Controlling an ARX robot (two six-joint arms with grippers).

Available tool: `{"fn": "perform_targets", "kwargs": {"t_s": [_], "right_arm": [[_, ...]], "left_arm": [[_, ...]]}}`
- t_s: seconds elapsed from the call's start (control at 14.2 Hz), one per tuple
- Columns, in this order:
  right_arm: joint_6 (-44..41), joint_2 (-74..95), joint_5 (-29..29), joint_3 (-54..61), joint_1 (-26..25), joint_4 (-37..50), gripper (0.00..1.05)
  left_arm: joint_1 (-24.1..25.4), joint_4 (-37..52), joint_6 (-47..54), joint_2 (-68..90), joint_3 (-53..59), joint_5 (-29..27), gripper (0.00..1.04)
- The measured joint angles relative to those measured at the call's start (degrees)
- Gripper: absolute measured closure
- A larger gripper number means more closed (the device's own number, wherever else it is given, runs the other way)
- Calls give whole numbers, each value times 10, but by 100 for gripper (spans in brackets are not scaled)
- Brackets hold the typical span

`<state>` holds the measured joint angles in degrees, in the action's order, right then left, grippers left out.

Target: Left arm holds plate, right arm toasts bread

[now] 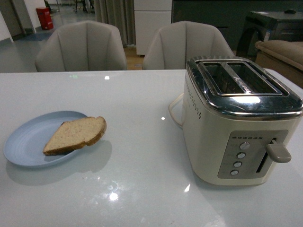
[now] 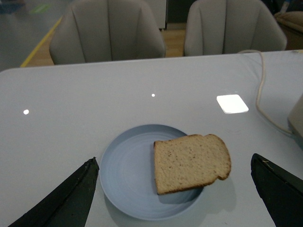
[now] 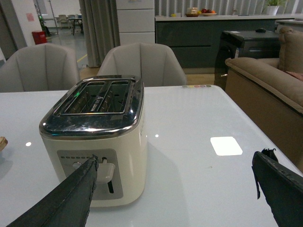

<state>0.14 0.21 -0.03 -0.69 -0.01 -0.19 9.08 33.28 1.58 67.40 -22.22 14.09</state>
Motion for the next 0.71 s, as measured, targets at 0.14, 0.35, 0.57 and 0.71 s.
{"fn": "perform_targets", "kwargs": {"t_s": [0.14, 0.35, 0.57, 0.71], "right_arm": [[0, 0, 0, 0, 0, 0, 6], [0, 0, 0, 0, 0, 0, 6], [0, 0, 0, 0, 0, 0, 6], [0, 0, 0, 0, 0, 0, 6]], "left_arm": [[2, 28, 4, 171, -89, 2, 7], [10, 17, 5, 360, -208, -6, 7], [20, 5, 20, 449, -274, -6, 7], [30, 4, 20, 482, -301, 6, 7]]}}
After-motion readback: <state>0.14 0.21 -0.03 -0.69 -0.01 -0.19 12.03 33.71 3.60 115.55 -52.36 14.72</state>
